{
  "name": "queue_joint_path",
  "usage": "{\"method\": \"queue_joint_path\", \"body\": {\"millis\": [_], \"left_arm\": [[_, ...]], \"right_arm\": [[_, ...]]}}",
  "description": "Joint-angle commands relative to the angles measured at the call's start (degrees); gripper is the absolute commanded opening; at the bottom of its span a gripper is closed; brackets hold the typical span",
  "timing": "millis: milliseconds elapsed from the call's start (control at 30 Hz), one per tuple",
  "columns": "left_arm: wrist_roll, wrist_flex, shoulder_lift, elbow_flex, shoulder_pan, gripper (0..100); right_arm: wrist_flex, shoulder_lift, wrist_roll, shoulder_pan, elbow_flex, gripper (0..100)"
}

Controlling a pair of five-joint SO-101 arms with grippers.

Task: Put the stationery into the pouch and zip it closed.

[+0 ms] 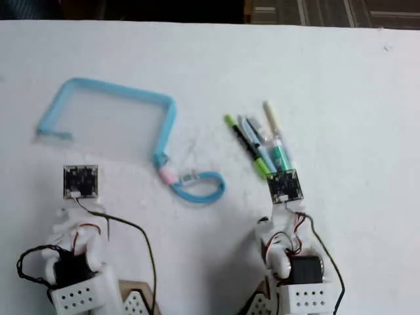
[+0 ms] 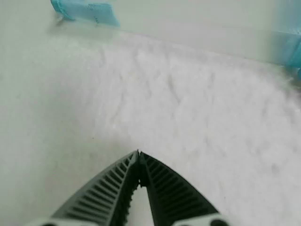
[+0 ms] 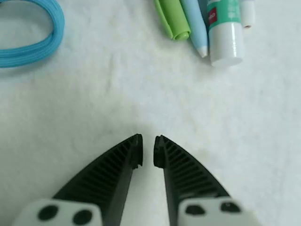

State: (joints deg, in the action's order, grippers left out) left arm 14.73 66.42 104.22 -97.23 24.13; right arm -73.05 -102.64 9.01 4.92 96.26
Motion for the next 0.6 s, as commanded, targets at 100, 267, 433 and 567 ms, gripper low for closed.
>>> {"method": "queue_joint_path", "body": {"millis": [100,267,433,567], "left_arm": [[0.09,4.75,0.40,0.26,-0.66,2],[0.35,6.07,0.40,0.26,-0.48,2],[0.44,6.42,0.40,0.26,0.13,2],[0.44,4.84,0.40,1.49,6.90,2]], "right_arm": [[0.40,-0.31,0.35,-0.04,0.62,6.0],[0.40,-0.31,0.35,-0.04,0.62,6.0],[0.40,-0.31,0.62,-0.04,0.62,6.2],[0.75,-0.31,0.26,3.47,0.62,6.0]]}}
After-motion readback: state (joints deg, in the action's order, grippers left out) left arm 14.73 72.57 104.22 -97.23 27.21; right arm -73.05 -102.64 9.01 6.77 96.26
